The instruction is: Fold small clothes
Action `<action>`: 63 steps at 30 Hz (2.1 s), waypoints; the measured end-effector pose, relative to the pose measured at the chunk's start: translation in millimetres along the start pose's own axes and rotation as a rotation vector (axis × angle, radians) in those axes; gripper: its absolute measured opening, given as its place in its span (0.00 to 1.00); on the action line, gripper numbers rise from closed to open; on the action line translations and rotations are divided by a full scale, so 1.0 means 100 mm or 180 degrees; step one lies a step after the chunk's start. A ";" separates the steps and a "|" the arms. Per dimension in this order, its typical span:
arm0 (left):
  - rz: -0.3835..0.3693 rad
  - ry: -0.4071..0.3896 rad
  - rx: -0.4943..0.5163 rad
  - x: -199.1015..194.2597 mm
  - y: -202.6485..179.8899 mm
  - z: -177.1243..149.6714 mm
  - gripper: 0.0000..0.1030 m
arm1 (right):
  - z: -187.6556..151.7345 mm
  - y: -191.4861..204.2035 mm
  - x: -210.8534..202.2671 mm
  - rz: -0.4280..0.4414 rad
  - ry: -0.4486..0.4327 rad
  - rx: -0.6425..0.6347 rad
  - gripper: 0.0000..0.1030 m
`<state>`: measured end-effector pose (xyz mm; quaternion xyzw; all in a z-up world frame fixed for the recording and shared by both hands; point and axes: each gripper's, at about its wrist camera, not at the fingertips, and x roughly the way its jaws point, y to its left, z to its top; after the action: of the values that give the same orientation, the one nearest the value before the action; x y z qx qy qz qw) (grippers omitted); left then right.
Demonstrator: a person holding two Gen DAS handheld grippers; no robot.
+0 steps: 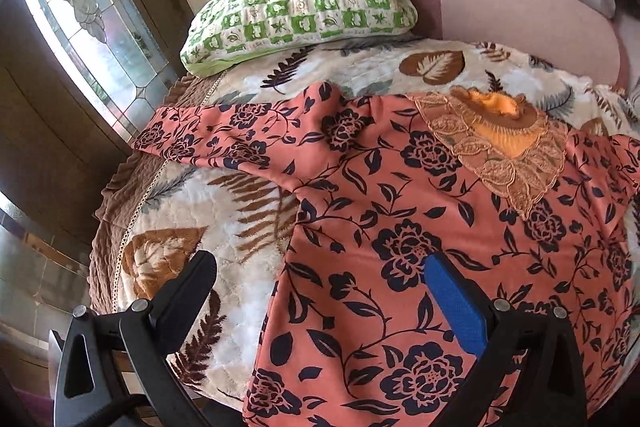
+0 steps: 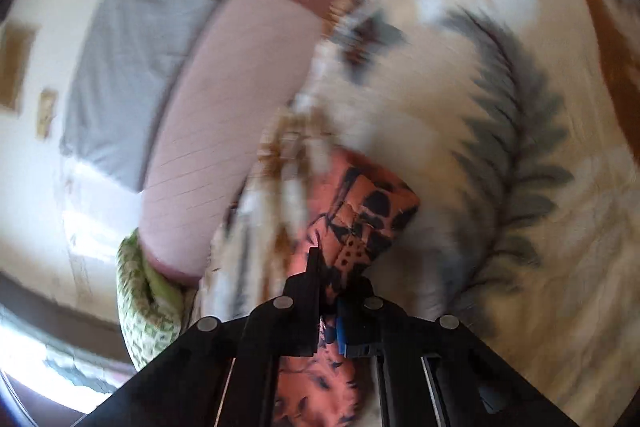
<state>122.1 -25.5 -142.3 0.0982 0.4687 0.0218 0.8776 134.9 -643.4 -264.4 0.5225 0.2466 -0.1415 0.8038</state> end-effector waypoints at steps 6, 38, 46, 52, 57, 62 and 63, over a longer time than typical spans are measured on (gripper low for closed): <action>-0.0073 -0.0123 -0.0223 -0.09 0.40 -0.12 1.00 | -0.46 1.22 -0.35 0.0649 0.0019 -0.0537 0.06; -0.0588 -0.0064 -0.0527 0.66 0.46 0.30 1.00 | -2.63 1.89 0.25 0.0463 0.1193 -0.1460 0.70; -0.0260 0.0519 -0.0160 1.60 -0.24 0.32 0.94 | -2.24 1.05 0.49 -0.0223 0.1217 -0.1233 0.58; -0.0450 0.0121 -0.0319 1.10 0.28 0.50 0.93 | -2.24 1.20 0.37 -0.0037 0.1237 -0.1368 0.56; -0.0140 -0.0090 -0.0965 0.90 1.51 0.55 0.93 | -2.63 1.57 0.36 0.0369 0.1385 -0.1608 0.56; 0.0129 0.0052 -0.1848 1.17 2.78 0.48 0.93 | -3.23 1.78 0.48 0.0640 0.1709 -0.1861 0.56; 0.0084 0.0083 -0.1960 1.25 2.89 0.48 0.93 | -3.32 1.79 0.52 0.0635 0.1765 -0.1901 0.56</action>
<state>247.4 266.6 -162.4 -0.1666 0.4500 0.1756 0.8596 182.4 -265.8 -265.2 0.3062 0.4321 0.1608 0.8329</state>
